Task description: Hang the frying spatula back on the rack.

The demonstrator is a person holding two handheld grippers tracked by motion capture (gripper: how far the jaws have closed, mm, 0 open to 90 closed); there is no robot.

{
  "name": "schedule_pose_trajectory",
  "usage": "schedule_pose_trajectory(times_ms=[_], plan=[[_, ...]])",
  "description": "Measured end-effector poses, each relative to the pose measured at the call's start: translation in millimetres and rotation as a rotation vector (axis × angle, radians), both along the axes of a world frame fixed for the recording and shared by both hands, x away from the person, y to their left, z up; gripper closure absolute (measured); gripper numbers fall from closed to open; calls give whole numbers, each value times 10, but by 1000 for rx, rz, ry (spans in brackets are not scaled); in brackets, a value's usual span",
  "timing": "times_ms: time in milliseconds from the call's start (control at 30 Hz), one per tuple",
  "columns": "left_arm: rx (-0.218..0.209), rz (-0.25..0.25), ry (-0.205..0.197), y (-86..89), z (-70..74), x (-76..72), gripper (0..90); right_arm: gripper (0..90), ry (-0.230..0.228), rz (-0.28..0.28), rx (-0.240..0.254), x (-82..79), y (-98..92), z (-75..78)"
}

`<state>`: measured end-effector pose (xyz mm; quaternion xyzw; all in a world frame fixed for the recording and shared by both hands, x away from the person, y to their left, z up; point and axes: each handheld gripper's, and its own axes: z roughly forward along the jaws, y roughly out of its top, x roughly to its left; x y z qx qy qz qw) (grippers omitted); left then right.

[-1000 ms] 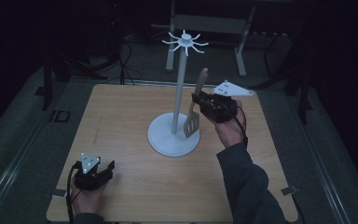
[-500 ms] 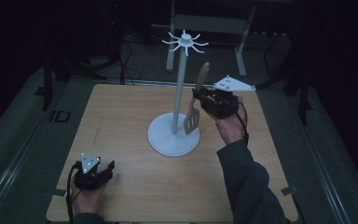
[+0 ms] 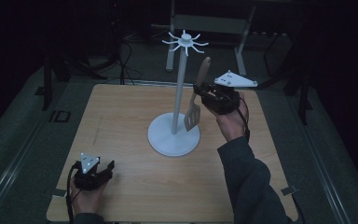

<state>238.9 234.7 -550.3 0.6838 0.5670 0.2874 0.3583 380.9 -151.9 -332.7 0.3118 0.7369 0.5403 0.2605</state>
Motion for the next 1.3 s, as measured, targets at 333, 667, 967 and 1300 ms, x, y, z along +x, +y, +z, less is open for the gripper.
schedule_pose_trajectory(times_ms=[333,667,967,1300], plan=[[-3,4,-3,7,3,-4,423,745,2,-10,-15,34,14,53],[-3,6,-2,10,2,-2,422,745,11,-9,-22,86,51,137],[-4,6,-4,12,5,-3,422,745,21,-5,-32,131,102,182],[-4,7,-3,20,5,-3,421,745,30,-3,-30,174,135,181]])
